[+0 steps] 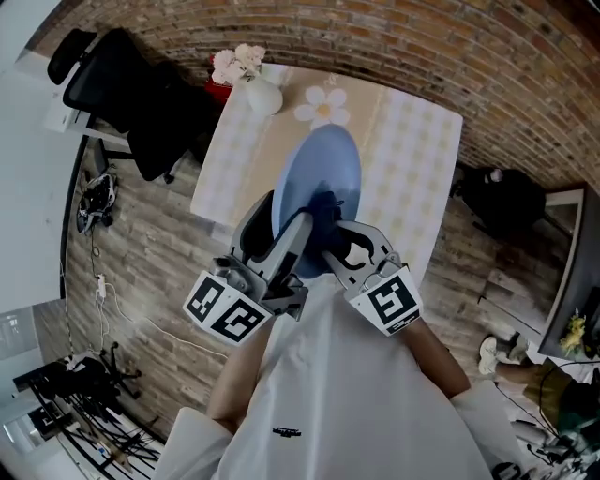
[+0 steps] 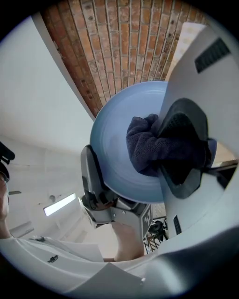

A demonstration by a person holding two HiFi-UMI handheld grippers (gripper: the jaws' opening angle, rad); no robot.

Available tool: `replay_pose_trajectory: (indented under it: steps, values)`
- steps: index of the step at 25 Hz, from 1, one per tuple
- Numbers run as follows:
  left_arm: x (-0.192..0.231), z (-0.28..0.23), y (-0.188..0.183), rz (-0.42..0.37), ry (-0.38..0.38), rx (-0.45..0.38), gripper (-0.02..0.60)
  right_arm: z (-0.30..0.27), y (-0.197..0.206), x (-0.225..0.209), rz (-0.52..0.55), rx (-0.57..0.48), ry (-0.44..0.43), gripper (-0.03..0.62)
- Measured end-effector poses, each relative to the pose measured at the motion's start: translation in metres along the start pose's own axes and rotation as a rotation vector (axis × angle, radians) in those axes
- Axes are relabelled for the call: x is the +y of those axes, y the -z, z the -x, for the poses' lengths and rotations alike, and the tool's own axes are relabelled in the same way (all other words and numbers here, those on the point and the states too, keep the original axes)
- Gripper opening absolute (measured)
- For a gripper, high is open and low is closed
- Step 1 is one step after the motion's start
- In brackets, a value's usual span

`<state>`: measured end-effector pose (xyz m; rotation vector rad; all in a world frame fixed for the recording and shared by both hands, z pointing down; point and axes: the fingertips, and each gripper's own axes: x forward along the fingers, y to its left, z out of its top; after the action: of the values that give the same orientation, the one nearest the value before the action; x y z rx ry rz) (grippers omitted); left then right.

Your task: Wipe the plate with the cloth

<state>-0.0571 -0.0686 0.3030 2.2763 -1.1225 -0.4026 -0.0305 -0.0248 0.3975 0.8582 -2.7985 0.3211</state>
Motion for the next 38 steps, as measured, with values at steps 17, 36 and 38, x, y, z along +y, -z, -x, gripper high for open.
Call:
replay_pose_trajectory:
  steps: [17,36,38]
  values:
    - [0.036,0.002,-0.008,-0.060,-0.075,-0.011,0.275,0.052,-0.064,-0.082,-0.058,-0.221,0.185,0.126]
    - [0.058,-0.006,0.004,-0.038,-0.115,0.022,0.273,0.111,0.005,-0.145,-0.179,-0.102,0.422,0.126]
    - [0.056,-0.007,0.006,-0.034,-0.111,0.027,0.273,0.111,0.005,-0.145,-0.182,-0.099,0.425,0.126]
